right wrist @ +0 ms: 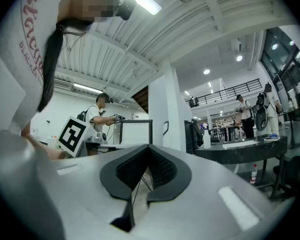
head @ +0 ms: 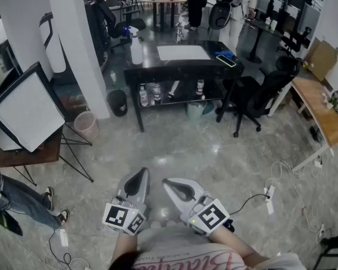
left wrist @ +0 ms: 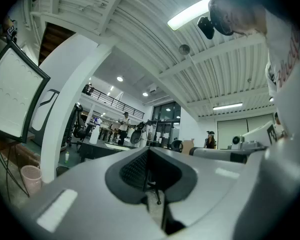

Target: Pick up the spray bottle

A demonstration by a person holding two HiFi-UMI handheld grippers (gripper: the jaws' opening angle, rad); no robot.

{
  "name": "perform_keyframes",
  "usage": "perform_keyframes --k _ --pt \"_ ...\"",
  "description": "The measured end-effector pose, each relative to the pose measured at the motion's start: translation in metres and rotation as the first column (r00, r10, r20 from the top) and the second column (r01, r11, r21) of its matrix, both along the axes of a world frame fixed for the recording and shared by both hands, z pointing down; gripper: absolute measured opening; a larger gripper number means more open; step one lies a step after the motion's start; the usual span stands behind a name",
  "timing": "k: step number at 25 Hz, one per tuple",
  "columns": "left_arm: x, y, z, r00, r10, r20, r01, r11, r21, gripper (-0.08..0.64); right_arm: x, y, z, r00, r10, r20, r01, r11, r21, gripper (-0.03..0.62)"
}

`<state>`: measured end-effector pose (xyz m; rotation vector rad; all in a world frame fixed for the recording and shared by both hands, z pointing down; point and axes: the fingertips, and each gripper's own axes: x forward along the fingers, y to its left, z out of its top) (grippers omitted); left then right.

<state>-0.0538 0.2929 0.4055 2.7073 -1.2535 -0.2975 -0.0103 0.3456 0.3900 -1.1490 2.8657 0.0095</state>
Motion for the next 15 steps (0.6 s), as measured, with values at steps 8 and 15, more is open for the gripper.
perform_keyframes --k 8,15 --pt "0.012 0.002 0.004 1.000 -0.012 -0.005 0.012 1.000 0.001 0.000 0.007 0.003 0.002 0.999 -0.033 0.013 0.033 0.999 0.004 0.000" --pt "0.015 -0.013 0.008 1.000 -0.030 -0.011 0.030 0.999 -0.012 0.000 0.013 -0.009 0.008 0.998 -0.055 0.007 0.055 0.998 -0.012 0.000"
